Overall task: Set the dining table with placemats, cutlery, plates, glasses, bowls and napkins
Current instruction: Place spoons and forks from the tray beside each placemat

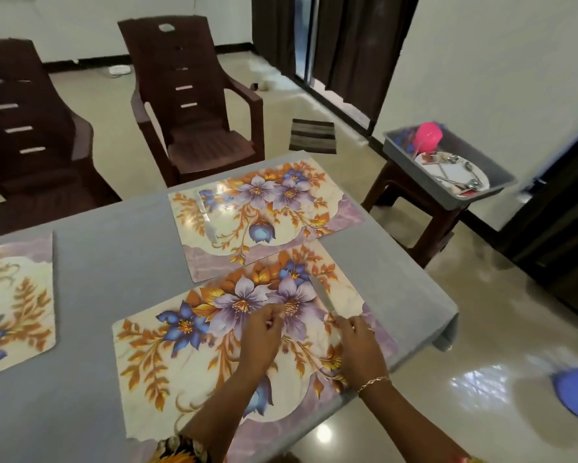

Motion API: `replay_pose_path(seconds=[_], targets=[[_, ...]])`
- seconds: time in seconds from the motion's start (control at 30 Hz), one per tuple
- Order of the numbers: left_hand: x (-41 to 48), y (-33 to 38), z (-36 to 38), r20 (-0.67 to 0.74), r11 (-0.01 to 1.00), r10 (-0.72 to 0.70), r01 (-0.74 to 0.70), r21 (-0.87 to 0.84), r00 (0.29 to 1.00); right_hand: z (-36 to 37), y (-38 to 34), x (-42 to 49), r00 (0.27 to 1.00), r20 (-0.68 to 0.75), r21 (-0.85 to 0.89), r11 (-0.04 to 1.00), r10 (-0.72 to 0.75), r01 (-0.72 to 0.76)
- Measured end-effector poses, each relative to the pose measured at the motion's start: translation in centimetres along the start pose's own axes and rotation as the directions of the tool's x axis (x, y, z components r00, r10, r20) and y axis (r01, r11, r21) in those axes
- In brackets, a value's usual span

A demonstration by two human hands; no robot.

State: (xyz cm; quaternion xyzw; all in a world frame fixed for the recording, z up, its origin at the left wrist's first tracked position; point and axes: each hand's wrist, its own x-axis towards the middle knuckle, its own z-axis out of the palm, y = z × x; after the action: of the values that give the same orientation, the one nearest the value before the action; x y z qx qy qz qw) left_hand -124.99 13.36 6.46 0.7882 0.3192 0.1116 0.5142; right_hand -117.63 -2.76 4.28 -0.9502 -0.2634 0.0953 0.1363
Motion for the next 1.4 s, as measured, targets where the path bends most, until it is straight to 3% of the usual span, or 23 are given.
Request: replay_pose_path(seconds=[0.13, 0.27, 0.33, 0.4, 0.57, 0.77, 0.87, 0.93, 1.03, 1.1, 1.27, 1.33, 1.4], targets=[[-0.1, 0.3, 1.0, 0.016, 0.998, 0.025, -0.026, 0.054, 1.0, 0.0, 1.0, 0.2, 0.988, 0.04, -0.09, 0.985, -0.147, 0.15], [0.1, -0.1, 2.4, 0.046, 0.952, 0.147, -0.154, 0.264, 0.988, -0.7, 3.3, 0.6, 0.959, -0.071, -0.031, 0.961, -0.276, 0.274], [0.5, -0.1, 3.3, 0.129, 0.887, 0.199, -0.235, 0.397, 0.971, -0.8, 4.5, 0.8, 0.939, -0.044, -0.032, 0.94, -0.342, 0.341], [0.7, 0.3, 4.3, 0.221, 0.816, 0.231, -0.312, 0.486, 0.948, -0.7, 5.6, 0.8, 0.911, 0.076, -0.101, 0.906, -0.405, 0.411], [0.8, 1.4, 6.6, 0.415, 0.6, 0.121, -0.4, 0.693, 0.902, -1.1, 6.7, 0.3, 0.887, 0.199, -0.131, 0.886, -0.416, 0.445], [0.3, 1.0, 8.1, 0.39, 0.512, 0.062, -0.364, 0.778, 0.919, -0.9, 7.1, -0.2, 0.879, 0.192, -0.137, 0.875, -0.437, 0.465], [0.2, 1.3, 8.2, 0.394, 0.48, 0.08, -0.381, 0.79, 0.916, -0.9, 7.3, -0.1, 0.866, 0.1, -0.166, 0.85, -0.49, 0.5], [0.2, 1.3, 8.4, 0.396, 0.48, 0.105, -0.395, 0.783, 0.912, -1.3, 7.5, 0.1, 0.857, -0.038, -0.125, 0.853, -0.514, 0.506], [0.0, 2.0, 9.2, 0.354, 0.501, 0.211, -0.412, 0.761, 0.911, -1.5, 9.5, 0.5, 0.902, -0.066, -0.062, 0.904, -0.427, 0.424], [-0.5, 3.4, 10.3, 0.39, 0.509, 0.193, -0.431, 0.745, 0.901, -2.2, 11.4, 0.0, 0.935, -0.118, -0.007, 0.942, -0.335, 0.337], [-1.4, 7.1, 15.8, 0.392, 0.521, 0.294, -0.489, 0.699, 0.872, -4.3, 17.4, -1.7, 0.89, -0.353, -0.006, 0.952, -0.289, 0.307], [-1.5, 9.3, 18.1, 0.419, 0.542, 0.296, -0.512, 0.666, 0.859, -5.4, 20.0, -1.6, 0.895, -0.366, 0.005, 0.961, -0.255, 0.276], [-1.7, 11.3, 20.3, 0.444, 0.495, 0.303, -0.538, 0.682, 0.843, -6.6, 22.6, -1.7, 0.898, -0.39, 0.007, 0.974, -0.204, 0.225]])
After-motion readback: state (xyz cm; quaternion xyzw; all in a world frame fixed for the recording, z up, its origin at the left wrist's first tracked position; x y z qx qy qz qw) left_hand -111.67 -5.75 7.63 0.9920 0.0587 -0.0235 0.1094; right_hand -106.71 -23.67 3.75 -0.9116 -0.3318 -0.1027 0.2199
